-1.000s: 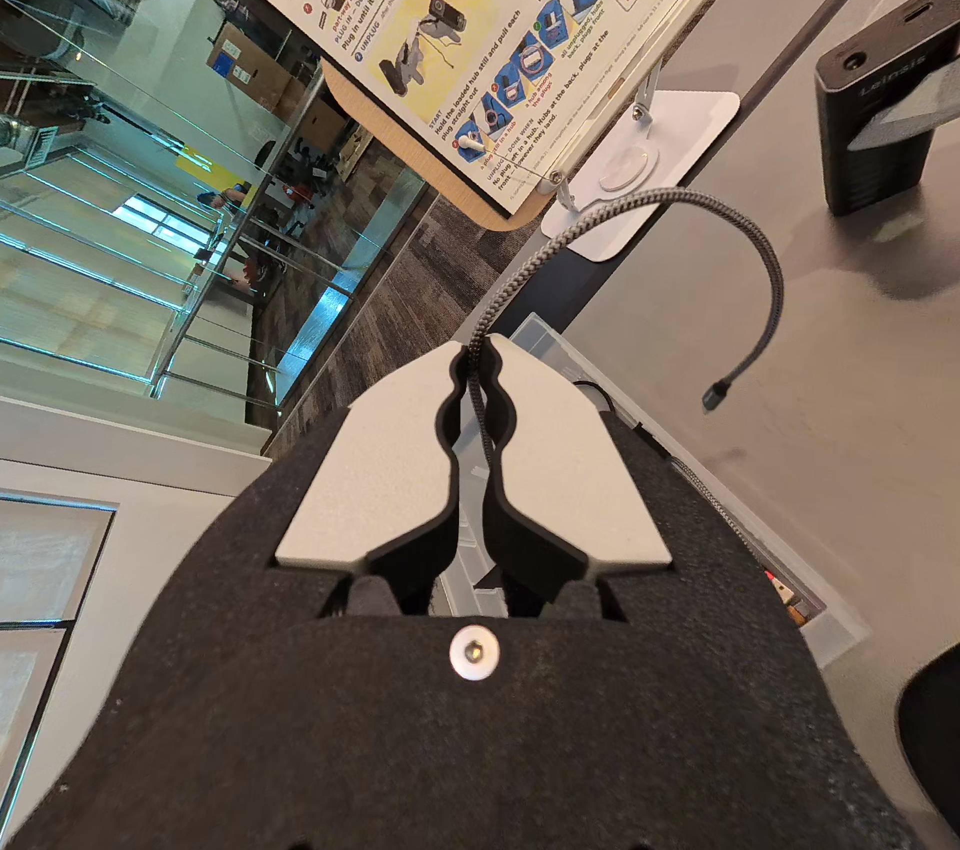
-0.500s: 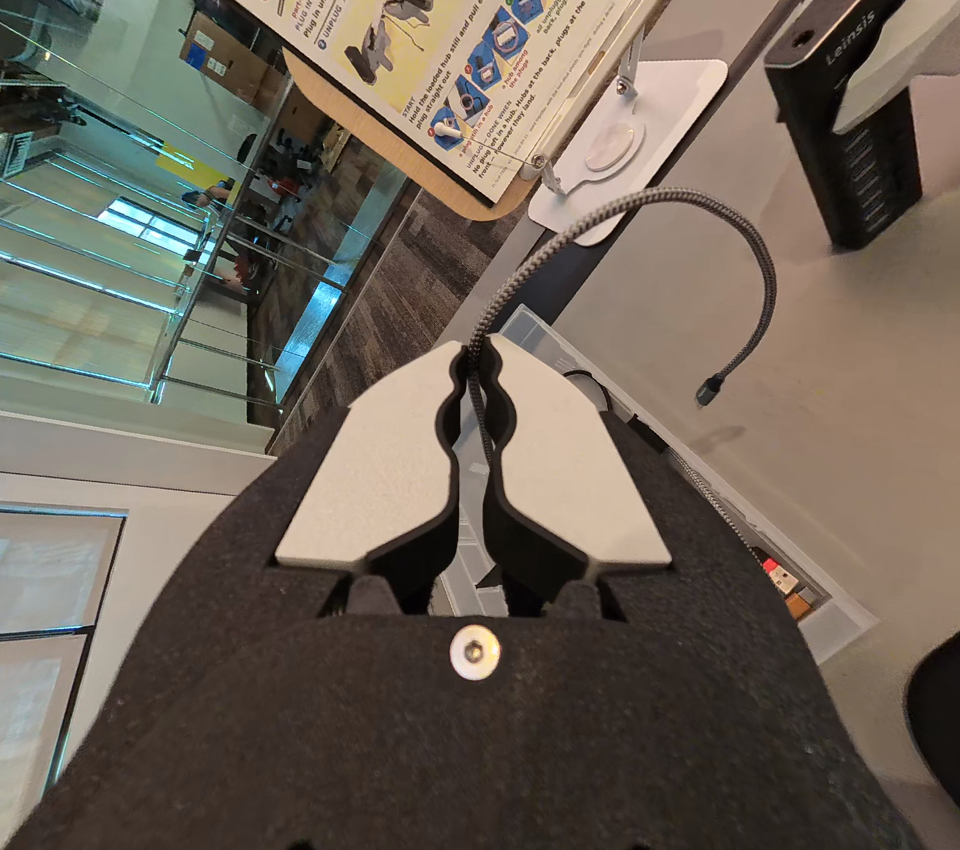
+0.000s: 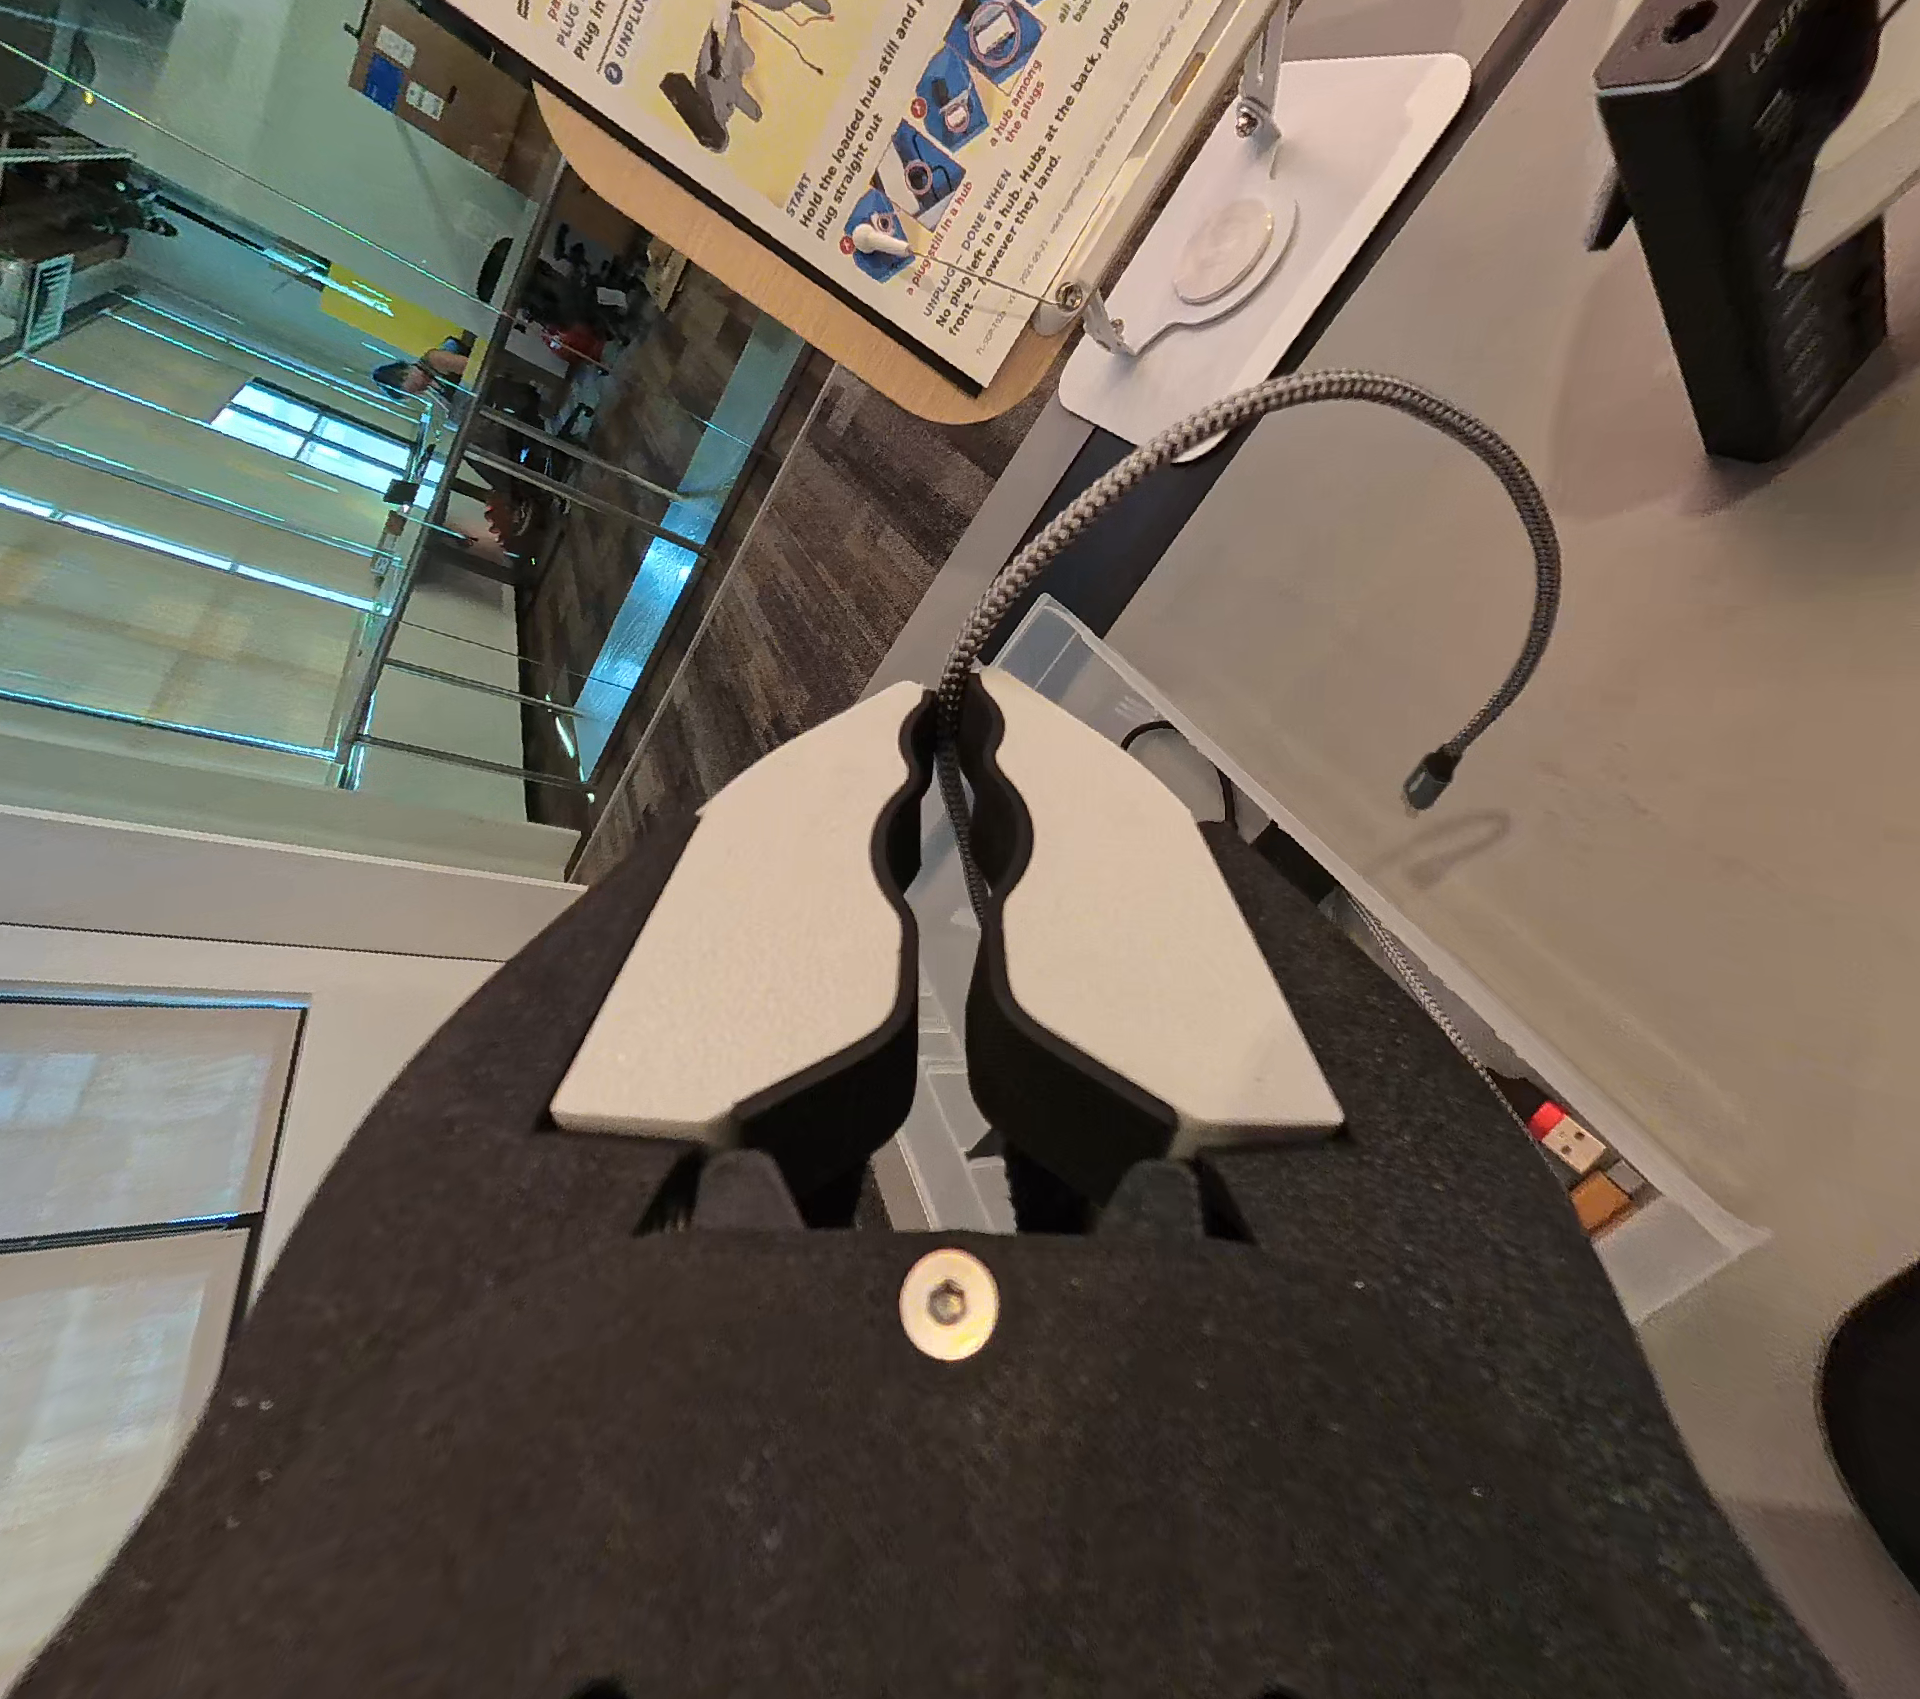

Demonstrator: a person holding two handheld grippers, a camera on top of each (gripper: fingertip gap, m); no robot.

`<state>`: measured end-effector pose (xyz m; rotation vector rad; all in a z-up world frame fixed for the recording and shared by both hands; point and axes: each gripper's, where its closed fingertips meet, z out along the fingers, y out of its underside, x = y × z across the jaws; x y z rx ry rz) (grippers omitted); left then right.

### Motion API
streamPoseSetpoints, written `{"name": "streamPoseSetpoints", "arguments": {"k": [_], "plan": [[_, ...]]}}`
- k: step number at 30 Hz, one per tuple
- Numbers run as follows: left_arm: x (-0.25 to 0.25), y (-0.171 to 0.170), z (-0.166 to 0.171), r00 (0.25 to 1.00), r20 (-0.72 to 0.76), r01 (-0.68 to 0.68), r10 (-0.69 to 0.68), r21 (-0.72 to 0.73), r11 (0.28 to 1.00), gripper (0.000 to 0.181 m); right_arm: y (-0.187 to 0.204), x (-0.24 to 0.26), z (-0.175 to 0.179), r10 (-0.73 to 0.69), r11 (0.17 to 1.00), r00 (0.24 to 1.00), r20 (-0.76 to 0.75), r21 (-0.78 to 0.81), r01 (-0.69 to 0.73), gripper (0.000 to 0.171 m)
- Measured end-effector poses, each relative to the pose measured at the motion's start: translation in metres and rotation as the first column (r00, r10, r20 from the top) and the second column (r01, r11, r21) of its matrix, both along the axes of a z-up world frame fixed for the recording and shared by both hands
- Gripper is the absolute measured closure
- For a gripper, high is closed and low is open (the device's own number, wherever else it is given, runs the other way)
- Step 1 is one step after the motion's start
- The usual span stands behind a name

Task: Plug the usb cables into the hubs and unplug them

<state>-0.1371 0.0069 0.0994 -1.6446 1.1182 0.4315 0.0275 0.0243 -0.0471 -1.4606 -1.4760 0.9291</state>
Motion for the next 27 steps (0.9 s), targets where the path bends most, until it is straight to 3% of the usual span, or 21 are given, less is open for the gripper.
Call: {"name": "streamPoseSetpoints", "arguments": {"k": [1, 6, 11, 17, 20, 23, 27], "plan": [[0.0, -0.001, 0.0, 1.0, -0.004, -0.004, 0.004, 0.003, 1.0, 0.178, 0.0, -0.001, -0.003, -0.003, 1.0, 1.0, 0.01, 0.003, 0.003, 0.129], [-0.005, -0.004, 0.003, 1.0, -0.001, -0.021, 0.021, 0.011, 1.0, 0.178, 0.001, -0.003, -0.002, -0.034, 0.999, 0.999, 0.01, 0.028, 0.034, 0.115], [-0.009, -0.007, 0.006, 1.0, 0.014, -0.027, 0.027, 0.016, 1.0, 0.178, 0.004, 0.007, 0.022, -0.093, 0.993, 0.993, -0.065, 0.072, 0.098, 0.106], [-0.022, -0.014, 0.005, 0.998, -0.001, -0.064, 0.064, 0.002, 0.998, 0.178, 0.011, 0.031, 0.079, -0.236, 0.912, 0.95, -0.205, 0.29, 0.29, 0.096], [-0.019, -0.021, 0.023, 0.993, 0.113, -0.049, 0.044, 0.048, 0.998, 0.178, -0.001, 0.037, 0.116, -0.26, 0.842, 0.918, -0.301, 0.394, 0.368, 0.097], [-0.008, -0.033, 0.043, 0.978, 0.208, -0.001, -0.021, 0.107, 0.994, 0.178, -0.034, 0.021, 0.137, -0.174, 0.855, 0.925, -0.337, 0.414, 0.312, 0.101], [0.004, -0.053, 0.069, 0.952, 0.3, -0.002, -0.056, 0.187, 0.982, 0.179, -0.087, -0.024, 0.123, 0.006, 0.923, 0.966, -0.258, 0.373, 0.094, 0.101]]}}
